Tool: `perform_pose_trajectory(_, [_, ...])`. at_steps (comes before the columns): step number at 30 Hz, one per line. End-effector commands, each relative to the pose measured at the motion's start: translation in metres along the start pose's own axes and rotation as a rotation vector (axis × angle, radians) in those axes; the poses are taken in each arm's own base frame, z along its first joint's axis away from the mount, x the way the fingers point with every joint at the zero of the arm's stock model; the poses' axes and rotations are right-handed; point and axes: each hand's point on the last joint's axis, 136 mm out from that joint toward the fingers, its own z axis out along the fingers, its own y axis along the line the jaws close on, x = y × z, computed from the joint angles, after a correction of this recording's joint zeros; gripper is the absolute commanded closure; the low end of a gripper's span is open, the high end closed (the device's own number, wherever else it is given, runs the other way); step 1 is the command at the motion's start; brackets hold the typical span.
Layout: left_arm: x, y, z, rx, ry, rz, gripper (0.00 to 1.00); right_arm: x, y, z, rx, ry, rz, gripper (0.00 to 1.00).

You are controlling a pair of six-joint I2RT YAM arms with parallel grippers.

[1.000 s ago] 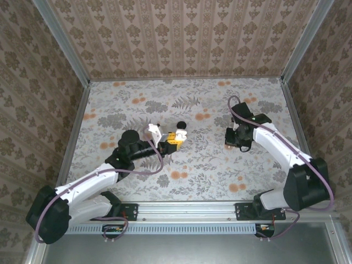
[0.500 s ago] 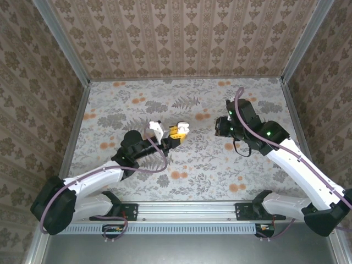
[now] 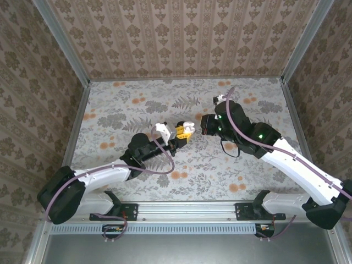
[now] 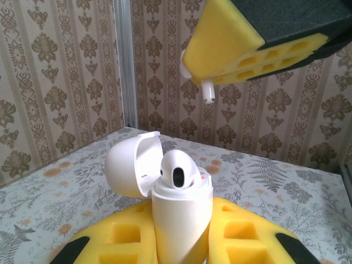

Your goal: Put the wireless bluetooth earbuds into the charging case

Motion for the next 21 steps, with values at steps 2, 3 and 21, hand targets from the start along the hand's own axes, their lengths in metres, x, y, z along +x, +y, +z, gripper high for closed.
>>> perform_pose_trajectory(2, [-0.030,0.001,0.006,-0.013,-0.091,0.051,1.00,-0.009,0.009,0.002,-0.010,-0.037,0.016,0.93])
perform_pose_trajectory(3, [-0.031,0.001,0.006,-0.013,-0.093,0.052,1.00,-0.008,0.010,0.003,-0.012,-0.035,0.017,0.93])
perform_pose_trajectory(21, [-0.030,0.002,0.009,-0.020,-0.103,0.045,1.00,0.009,0.029,0.021,-0.048,0.022,0.014,0.94])
